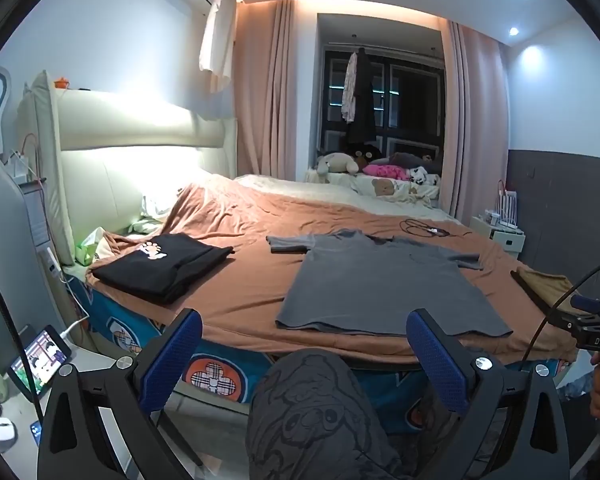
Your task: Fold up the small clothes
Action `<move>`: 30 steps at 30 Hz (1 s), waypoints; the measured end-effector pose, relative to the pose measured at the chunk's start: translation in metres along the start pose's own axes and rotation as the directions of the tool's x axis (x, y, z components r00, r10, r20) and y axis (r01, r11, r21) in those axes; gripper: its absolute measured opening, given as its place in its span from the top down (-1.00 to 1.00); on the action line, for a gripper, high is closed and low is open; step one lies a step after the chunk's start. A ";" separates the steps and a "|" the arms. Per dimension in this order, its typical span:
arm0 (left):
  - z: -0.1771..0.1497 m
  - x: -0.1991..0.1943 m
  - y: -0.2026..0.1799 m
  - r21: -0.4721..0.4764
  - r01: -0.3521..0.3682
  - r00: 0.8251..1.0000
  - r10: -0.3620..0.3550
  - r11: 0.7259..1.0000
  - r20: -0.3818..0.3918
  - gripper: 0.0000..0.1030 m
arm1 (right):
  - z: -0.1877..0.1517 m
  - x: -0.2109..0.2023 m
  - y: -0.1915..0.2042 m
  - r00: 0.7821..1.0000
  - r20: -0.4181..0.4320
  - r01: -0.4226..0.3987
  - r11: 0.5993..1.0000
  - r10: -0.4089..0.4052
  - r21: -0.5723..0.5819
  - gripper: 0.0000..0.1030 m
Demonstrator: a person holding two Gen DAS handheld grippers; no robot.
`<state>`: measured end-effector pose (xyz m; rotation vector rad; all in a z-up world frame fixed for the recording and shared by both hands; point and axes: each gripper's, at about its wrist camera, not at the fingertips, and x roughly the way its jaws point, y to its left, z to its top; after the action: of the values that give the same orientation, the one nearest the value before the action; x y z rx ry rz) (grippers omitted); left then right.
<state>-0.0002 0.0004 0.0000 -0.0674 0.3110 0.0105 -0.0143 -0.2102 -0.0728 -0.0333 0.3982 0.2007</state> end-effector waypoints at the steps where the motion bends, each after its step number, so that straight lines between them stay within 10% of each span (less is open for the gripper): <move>1: 0.000 0.000 0.000 0.000 0.000 1.000 0.000 1.000 0.000 -0.99 | 0.000 0.000 0.000 1.000 0.000 0.000 1.000 0.000 0.000 -1.00; 30: 0.000 0.000 0.000 -0.016 0.004 1.000 -0.004 1.000 -0.001 -0.99 | -0.001 0.000 -0.001 1.000 0.004 0.004 1.000 -0.004 0.001 -1.00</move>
<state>-0.0002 0.0007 -0.0002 -0.0842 0.3119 0.0086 -0.0146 -0.2113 -0.0737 -0.0324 0.3943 0.1964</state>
